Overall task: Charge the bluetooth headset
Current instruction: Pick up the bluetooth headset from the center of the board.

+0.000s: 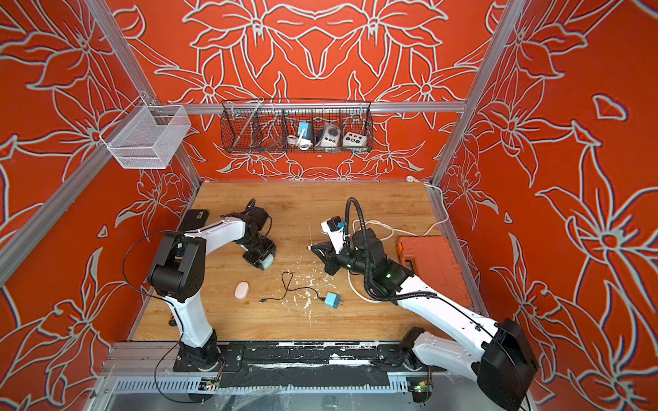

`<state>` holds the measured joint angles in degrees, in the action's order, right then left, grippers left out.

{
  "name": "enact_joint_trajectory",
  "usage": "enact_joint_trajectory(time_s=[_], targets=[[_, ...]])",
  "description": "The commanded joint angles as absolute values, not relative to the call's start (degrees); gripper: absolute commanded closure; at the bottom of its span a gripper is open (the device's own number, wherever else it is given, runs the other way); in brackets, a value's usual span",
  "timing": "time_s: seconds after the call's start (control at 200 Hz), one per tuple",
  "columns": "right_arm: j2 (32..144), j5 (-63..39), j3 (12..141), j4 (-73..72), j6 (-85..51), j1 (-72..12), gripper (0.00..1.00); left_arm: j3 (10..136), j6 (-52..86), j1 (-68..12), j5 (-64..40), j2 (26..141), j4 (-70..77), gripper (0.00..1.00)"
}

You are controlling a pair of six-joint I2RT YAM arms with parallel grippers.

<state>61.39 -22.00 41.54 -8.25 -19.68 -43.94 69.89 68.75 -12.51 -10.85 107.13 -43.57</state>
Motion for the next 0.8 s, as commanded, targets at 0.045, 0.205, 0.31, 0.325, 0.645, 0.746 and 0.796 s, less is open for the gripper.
enact_joint_trajectory(time_s=[0.045, 0.205, 0.31, 0.325, 0.645, 0.746, 0.796], targets=[[59.71, -21.01, 40.41, -9.14, -20.0, -44.18, 1.0, 67.94, 67.26, -12.0, -11.73, 104.74, -41.88, 0.43], [58.6, -20.38, 39.93, -8.96, -20.3, -44.2, 1.0, 68.03, 66.44, -11.35, -12.93, 100.22, -42.45, 0.43], [58.12, -20.3, 39.47, -10.12, -21.05, -44.21, 1.0, 67.56, 66.42, -11.18, -14.43, 96.58, -42.22, 0.43], [58.1, -20.31, 39.42, -10.36, -21.21, -44.16, 1.0, 67.46, 66.48, -11.16, -14.62, 95.98, -42.19, 0.43], [58.99, -19.37, 38.13, -16.82, -25.16, -44.29, 1.0, 63.67, 68.63, -10.79, -19.32, 81.73, -38.95, 0.43], [60.05, -19.55, 37.77, -19.57, -26.79, -44.3, 1.0, 62.09, 70.53, -10.76, -20.42, 77.33, -36.38, 0.43], [60.75, -19.54, 37.63, -21.13, -27.9, -44.51, 1.0, 60.87, 71.7, -10.75, -21.11, 75.15, -34.14, 0.43]])
